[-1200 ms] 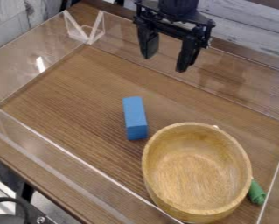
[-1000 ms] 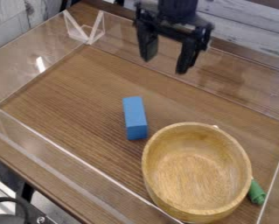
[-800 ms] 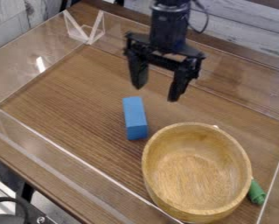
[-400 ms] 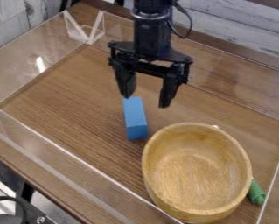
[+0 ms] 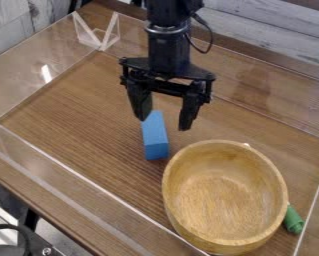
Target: Put the blue block in the brown bowl
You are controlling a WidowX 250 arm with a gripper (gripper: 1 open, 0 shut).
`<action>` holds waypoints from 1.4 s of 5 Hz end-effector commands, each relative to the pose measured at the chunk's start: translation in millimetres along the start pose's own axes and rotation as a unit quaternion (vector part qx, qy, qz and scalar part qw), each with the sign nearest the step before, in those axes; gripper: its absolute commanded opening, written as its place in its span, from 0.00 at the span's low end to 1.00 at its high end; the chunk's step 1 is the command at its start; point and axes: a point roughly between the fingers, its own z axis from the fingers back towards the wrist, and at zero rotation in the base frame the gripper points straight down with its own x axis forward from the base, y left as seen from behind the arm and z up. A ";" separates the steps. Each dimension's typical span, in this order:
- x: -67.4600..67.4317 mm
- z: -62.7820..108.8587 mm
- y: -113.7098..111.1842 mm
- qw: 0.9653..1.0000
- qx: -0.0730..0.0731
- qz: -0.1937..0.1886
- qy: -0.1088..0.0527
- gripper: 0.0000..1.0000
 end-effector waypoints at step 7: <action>5.5 -16.4 11.1 0.997 -0.043 0.057 -0.039 1.00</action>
